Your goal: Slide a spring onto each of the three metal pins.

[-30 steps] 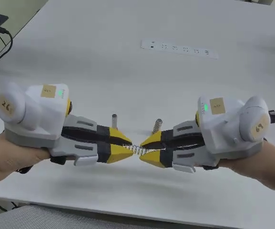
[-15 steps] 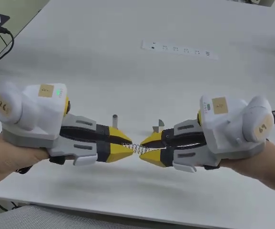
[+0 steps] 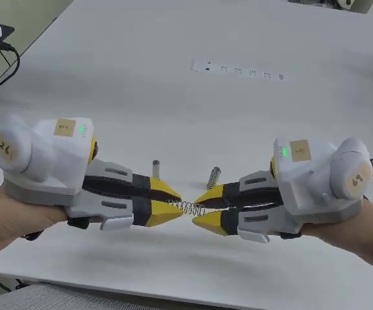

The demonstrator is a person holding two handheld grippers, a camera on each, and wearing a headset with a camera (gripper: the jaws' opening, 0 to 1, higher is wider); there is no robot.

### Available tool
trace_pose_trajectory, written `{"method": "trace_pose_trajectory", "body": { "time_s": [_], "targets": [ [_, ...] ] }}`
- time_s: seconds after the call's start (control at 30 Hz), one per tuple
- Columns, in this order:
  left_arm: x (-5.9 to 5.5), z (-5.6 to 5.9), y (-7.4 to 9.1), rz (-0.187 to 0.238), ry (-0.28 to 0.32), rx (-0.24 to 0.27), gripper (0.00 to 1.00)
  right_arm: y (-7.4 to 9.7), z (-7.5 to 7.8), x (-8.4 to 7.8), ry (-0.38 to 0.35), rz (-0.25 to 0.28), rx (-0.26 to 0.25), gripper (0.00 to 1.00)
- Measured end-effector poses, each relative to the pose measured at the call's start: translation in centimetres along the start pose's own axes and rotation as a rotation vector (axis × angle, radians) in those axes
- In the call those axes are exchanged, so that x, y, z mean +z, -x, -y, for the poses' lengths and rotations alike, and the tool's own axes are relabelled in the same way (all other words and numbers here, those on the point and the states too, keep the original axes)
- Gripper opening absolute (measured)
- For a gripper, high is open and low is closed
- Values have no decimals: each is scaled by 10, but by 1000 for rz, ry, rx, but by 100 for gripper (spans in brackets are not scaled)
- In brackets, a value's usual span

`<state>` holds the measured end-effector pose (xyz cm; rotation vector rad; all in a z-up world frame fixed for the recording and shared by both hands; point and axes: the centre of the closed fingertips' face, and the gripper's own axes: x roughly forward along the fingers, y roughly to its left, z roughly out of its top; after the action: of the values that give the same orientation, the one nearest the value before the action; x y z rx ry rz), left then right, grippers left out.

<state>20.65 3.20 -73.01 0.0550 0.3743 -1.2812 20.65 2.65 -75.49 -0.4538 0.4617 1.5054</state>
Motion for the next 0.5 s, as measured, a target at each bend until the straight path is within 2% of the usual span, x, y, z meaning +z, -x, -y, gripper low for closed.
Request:
{"method": "trace_pose_trajectory", "body": {
  "time_s": [0.5],
  "targets": [
    [6, -6, 7, 48, 35, 12, 1, 6, 7, 17, -130, 131, -8, 7]
  ]
}}
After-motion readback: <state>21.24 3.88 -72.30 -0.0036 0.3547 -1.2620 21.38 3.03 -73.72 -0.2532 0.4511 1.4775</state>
